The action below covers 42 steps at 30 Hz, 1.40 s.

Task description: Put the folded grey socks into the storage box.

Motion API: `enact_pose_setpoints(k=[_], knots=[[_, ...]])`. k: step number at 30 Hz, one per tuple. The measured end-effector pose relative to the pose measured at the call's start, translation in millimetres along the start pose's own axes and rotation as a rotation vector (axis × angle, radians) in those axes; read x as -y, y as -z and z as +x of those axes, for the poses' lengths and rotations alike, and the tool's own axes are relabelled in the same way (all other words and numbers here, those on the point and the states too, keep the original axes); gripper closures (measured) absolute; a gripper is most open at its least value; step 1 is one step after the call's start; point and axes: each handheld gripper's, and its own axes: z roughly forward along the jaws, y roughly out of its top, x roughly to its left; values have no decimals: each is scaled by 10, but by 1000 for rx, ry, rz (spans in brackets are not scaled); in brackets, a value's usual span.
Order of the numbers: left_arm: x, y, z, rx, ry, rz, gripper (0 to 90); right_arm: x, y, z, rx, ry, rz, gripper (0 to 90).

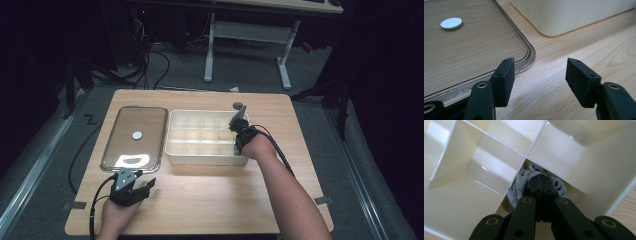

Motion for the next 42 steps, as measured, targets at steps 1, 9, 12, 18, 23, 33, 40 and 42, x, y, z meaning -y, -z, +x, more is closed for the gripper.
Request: enact_pose_setpoints(k=[1, 9, 12, 18, 23, 33, 40, 42], knots=[[1, -2, -1, -2, -1, 0, 410, -11, -7, 2, -4, -5, 12, 900], [2, -4, -11, 3, -2, 2, 410, -35, -52, 10, 5, 11, 25, 900], [6, -2, -14, 4, -2, 1, 410, -29, -50, 22, 8, -2, 23, 900], [5, 4, -2, 5, 6, -5, 410, 11, -4, 9, 10, 1, -14, 900], [6, -7, -15, 7, 3, -5, 410, 45, 96, -13, -1, -8, -43, 900], [9, -17, -17, 12, 0, 5, 410, 87, 277, -55, -24, -24, -111, 826], [7, -9, -26, 9, -3, 6, 409, 137, 362, -85, -31, -35, -139, 812], [6, -11, -31, 9, -6, 5, 409, 153, 392, -87, -34, -33, -152, 808]])
